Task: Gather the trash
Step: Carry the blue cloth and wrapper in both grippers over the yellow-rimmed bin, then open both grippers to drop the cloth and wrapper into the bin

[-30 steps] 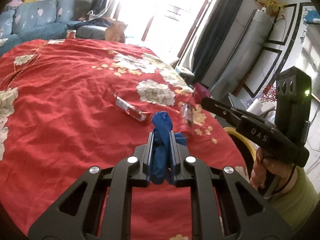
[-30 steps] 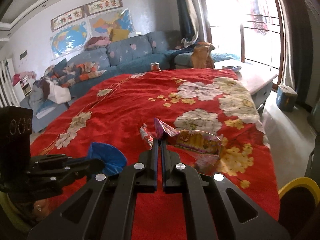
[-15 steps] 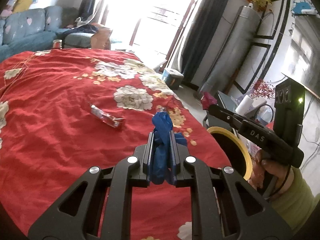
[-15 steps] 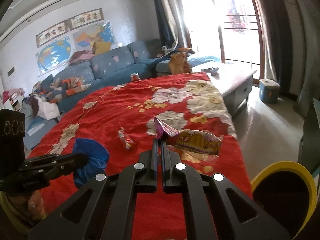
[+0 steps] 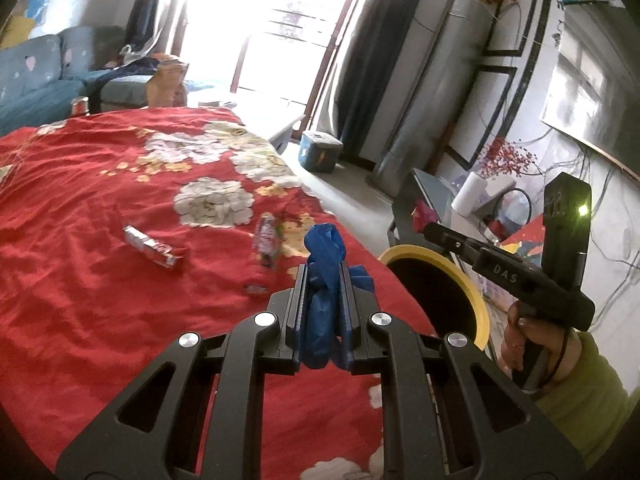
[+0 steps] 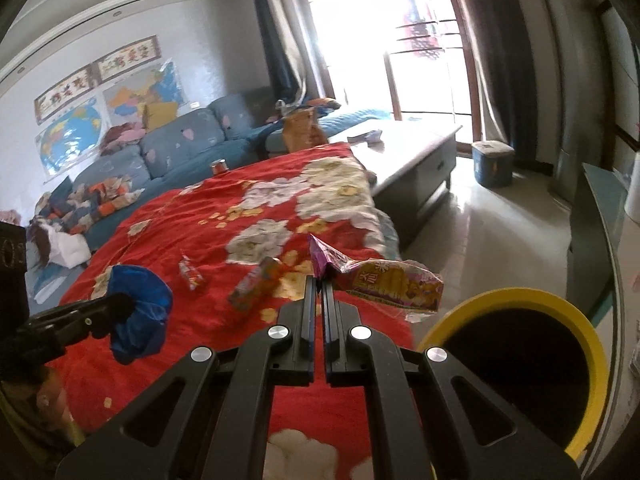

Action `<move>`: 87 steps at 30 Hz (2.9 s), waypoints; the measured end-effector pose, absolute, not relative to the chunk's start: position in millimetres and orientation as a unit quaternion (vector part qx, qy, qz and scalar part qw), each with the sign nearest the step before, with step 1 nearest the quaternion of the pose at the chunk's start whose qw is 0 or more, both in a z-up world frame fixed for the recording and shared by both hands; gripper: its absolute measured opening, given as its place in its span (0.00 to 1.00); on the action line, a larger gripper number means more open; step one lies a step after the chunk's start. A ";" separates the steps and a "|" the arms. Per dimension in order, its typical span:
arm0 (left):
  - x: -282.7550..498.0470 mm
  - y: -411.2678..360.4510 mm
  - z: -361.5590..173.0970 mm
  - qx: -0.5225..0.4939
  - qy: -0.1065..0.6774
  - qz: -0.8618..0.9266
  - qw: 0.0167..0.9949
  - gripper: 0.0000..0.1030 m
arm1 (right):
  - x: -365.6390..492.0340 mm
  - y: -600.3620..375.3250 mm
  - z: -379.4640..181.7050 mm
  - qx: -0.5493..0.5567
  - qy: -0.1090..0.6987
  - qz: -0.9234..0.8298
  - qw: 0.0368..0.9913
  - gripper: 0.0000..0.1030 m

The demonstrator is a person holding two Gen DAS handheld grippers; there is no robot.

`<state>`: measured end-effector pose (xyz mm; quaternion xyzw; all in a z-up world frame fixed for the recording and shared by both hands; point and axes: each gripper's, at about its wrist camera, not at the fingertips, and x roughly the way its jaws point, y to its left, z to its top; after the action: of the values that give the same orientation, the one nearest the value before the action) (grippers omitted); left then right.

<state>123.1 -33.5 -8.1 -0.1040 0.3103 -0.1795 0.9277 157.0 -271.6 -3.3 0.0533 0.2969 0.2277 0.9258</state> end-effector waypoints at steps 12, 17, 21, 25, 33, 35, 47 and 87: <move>132.9 -77.2 -4.3 -0.076 0.310 -0.209 0.924 0.09 | 157.3 -312.8 -11.2 0.079 0.299 0.194 0.931 0.03; 135.7 -94.6 -2.8 -0.063 0.310 -0.223 0.922 0.09 | 157.3 -326.2 -13.6 0.089 0.300 0.182 0.932 0.03; 138.2 -108.6 -3.8 -0.054 0.311 -0.234 0.920 0.09 | 158.3 -337.5 -15.3 0.097 0.303 0.173 0.932 0.03; 140.1 -124.2 -4.6 -0.043 0.311 -0.245 0.917 0.09 | 158.1 -350.2 -18.3 0.105 0.306 0.161 0.932 0.03; 143.7 -162.6 -9.7 -0.012 0.310 -0.269 0.912 0.09 | 158.6 -380.6 -25.1 0.130 0.313 0.137 0.931 0.03; 145.0 -171.7 -12.3 -0.002 0.314 -0.275 0.909 0.09 | 158.6 -388.0 -27.4 0.137 0.313 0.131 0.931 0.03; 156.9 -212.6 -31.4 0.033 0.327 -0.297 0.897 0.09 | 158.3 -420.3 -40.0 0.168 0.320 0.109 0.926 0.03; 173.8 -219.8 -43.8 0.015 0.337 -0.296 0.894 0.77 | 159.3 -431.5 -51.8 0.183 0.333 0.089 0.921 0.41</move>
<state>173.8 -219.8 -43.8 0.0146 0.3366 -0.2957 0.8939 159.3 -431.5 -51.8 0.1829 0.3334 0.0892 0.9206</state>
